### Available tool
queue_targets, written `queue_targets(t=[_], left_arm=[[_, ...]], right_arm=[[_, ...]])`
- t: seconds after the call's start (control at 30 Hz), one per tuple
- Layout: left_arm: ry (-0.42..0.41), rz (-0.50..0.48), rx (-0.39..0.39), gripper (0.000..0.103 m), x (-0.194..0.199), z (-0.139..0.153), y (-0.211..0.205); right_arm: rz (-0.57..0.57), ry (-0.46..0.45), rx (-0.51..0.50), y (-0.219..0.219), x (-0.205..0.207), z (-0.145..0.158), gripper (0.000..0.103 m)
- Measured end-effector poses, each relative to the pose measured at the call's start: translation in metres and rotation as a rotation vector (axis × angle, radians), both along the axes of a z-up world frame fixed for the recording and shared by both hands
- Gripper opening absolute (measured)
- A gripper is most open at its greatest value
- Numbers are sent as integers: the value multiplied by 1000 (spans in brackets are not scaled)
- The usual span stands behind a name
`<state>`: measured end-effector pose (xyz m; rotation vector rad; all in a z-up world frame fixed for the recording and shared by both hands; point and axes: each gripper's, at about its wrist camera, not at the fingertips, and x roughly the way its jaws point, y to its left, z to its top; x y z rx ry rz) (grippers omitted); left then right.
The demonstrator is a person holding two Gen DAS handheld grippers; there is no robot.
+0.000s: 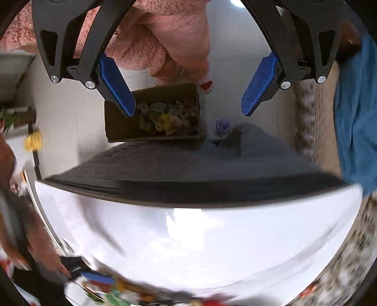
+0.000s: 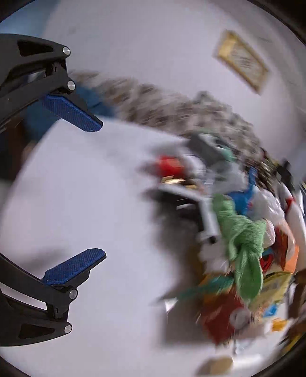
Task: Collect trash
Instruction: 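Grasp the white toy pistol with the right tool while the left tool grasps the red toy figure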
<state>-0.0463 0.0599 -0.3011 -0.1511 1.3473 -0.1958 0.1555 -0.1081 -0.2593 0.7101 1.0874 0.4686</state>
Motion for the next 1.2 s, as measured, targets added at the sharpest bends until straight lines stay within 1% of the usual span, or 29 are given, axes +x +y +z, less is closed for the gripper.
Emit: queue_targets(t=[0.03,0.13,0.17,0.23,0.27,0.3,0.33,0.37,0.47,0.53,0.57,0.6,0.7,0.77,0.8,0.83,0.87,0.97,1.03,1.1,1.17,1.2], left_arm=[[9,24,-2,89,-3,-1,7],[29,73,-1,89,-15,-3,26],[32,84,3,89,-18,-3,32],[44,104,7,89,-22,-4,44],[48,110,11,89,-23,-5,48],[53,115,7,89,-24,-5,53],[57,116,0,89,-24,-5,56],[61,115,-3,89,-22,-6,59],[57,101,-35,89,-10,-2,64],[24,85,-72,89,6,10,66],[-6,70,-87,89,18,19,65],[-29,58,-91,89,24,24,63],[-117,9,-88,89,62,46,57],[-157,-12,-72,89,94,55,54],[-186,-16,-70,89,121,59,52],[-201,-15,-68,89,138,60,52],[-212,-6,-52,89,167,59,51],[-222,20,-27,89,238,52,46],[-246,19,-16,89,271,51,41],[-263,15,30,89,304,48,33],[-243,36,47,89,333,41,30],[-234,48,39,89,340,39,30]], right_arm=[[-56,7,35,3,19,-7,95],[-148,30,32,10,55,-19,93],[-161,38,33,11,61,-21,92],[-200,55,20,13,78,-29,86],[-207,54,30,14,84,-32,73],[-207,60,30,14,89,-33,48],[-205,84,26,15,94,-36,42],[-201,87,30,16,95,-35,40],[-172,47,54,10,82,-21,24],[-132,23,68,3,62,-9,24],[-114,17,80,-4,52,-5,23],[-109,19,94,-11,40,0,23],[-130,26,146,-41,6,10,23],[-172,43,199,-64,-24,12,23],[-193,48,216,-74,-37,13,23],[-204,54,228,-80,-46,12,23],[-212,62,234,-89,-55,12,23],[-247,88,254,-102,-80,9,23],[-272,90,267,-110,-91,9,23],[-293,95,292,-119,-109,10,23],[-302,98,303,-123,-116,10,23],[-305,100,303,-123,-119,12,23]])
